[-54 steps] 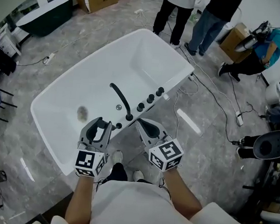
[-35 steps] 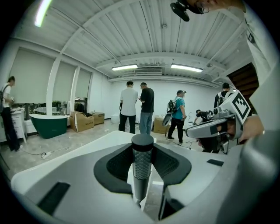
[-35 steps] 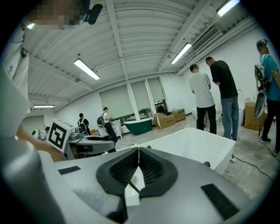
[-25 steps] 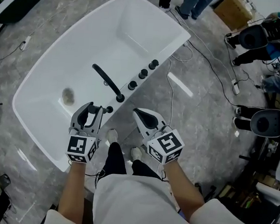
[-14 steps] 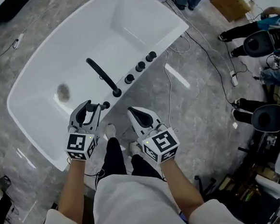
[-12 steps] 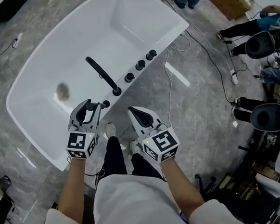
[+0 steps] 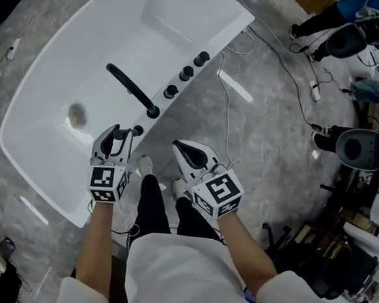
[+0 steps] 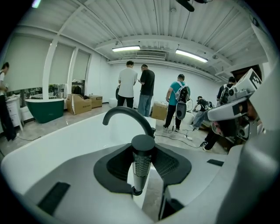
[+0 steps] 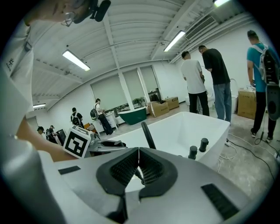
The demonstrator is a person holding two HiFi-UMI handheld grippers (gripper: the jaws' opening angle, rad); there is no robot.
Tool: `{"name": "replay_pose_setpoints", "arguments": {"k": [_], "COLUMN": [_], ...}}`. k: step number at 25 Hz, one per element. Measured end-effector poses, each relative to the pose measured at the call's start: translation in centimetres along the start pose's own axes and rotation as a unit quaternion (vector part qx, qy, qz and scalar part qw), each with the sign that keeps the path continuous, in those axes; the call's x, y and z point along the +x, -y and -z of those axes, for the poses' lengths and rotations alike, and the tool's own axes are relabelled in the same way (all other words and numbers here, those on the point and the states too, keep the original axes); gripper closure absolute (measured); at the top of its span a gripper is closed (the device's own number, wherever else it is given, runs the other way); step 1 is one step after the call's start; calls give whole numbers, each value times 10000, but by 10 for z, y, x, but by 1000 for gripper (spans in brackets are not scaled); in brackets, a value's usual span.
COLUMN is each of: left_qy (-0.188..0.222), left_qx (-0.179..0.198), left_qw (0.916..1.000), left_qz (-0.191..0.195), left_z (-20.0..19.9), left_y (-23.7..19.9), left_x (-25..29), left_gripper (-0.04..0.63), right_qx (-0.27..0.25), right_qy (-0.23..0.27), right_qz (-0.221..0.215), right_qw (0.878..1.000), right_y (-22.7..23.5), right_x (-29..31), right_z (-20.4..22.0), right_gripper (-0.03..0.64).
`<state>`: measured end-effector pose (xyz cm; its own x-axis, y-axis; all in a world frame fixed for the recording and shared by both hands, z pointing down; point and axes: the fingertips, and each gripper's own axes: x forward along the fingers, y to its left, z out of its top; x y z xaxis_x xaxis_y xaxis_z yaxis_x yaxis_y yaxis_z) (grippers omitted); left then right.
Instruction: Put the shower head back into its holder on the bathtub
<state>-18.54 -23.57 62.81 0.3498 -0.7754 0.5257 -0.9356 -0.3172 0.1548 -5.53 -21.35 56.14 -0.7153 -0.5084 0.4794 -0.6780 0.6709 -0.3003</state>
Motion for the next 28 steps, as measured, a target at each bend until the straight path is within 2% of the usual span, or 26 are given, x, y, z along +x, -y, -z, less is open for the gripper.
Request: {"name": "replay_pose_setpoints", "arguments": {"k": [11,28], "left_qy": [-229,-281], "left_qx": [49,-61], "left_qw": [9997,9996], "left_qz": [0,28], "left_z": [32,54], "left_y": [-3,-7], "left_x": [28,44], "left_gripper": [451,451], "right_qx": [29,103], "right_qy": [-130,-400], "right_qz": [113,-143], "right_qw": [9998,9990], "right_y": [10,-14], "right_x": [1,55], "right_z": [22,50], "right_gripper": [598,598]}}
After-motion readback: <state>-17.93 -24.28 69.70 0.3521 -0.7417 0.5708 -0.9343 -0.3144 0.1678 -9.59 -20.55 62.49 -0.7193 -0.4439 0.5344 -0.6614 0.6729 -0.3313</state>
